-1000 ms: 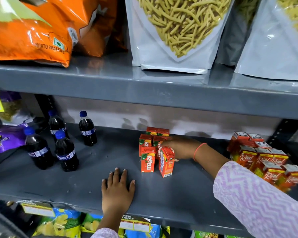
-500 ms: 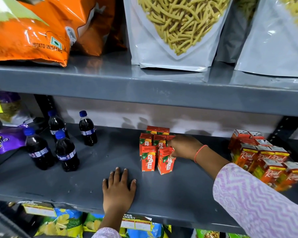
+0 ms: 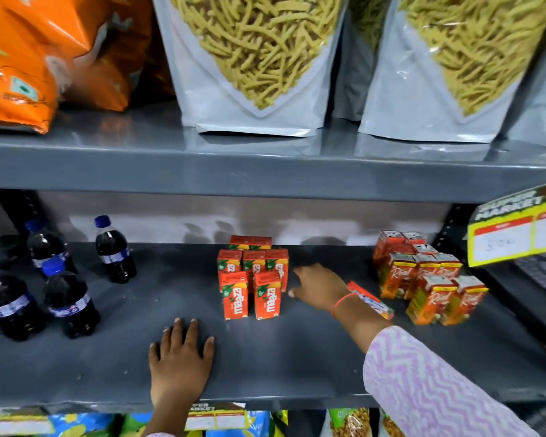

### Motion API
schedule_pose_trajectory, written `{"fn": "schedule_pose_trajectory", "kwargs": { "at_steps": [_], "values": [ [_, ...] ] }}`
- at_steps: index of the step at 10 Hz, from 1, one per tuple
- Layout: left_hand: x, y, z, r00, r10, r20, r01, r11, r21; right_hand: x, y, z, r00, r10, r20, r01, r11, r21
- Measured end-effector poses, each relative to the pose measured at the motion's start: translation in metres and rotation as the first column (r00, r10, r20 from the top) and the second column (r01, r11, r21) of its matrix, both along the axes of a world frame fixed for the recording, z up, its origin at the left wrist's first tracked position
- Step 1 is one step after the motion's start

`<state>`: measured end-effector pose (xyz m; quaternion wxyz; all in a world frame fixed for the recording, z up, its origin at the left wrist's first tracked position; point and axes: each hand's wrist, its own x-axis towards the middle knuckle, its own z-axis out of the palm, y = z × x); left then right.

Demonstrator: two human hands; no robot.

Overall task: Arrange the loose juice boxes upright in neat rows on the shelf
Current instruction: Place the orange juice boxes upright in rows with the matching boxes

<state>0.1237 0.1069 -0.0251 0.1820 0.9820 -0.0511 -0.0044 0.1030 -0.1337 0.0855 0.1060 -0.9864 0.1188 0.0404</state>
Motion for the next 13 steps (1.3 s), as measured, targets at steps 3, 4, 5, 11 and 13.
{"fn": "schedule_pose_trajectory", "kwargs": {
  "at_steps": [3,4,5,11,13],
  "values": [
    [0.0,0.001,0.004,0.999,0.003,-0.034,-0.003,1.0,0.001,-0.08,-0.087,-0.054,0.83,-0.556,-0.054,0.556,0.831,-0.015],
    [-0.001,0.001,0.004,0.999,-0.006,-0.035,0.007,1.0,0.008,-0.09,-0.095,-0.06,0.819,-0.568,-0.077,0.565,0.778,0.273],
    [-0.001,0.001,0.004,0.999,-0.01,-0.036,0.01,1.0,0.017,-0.094,-0.091,-0.059,0.849,-0.519,-0.093,0.51,0.764,0.396],
    [-0.002,0.002,0.003,1.0,-0.015,-0.019,0.015,1.0,0.019,-0.045,-0.035,-0.009,0.92,-0.37,-0.13,0.295,0.435,0.85],
    [-0.002,0.001,0.003,1.0,-0.004,-0.013,0.004,1.0,0.009,-0.016,-0.017,0.013,0.983,-0.18,0.023,0.132,0.797,0.589]
  ]
}}
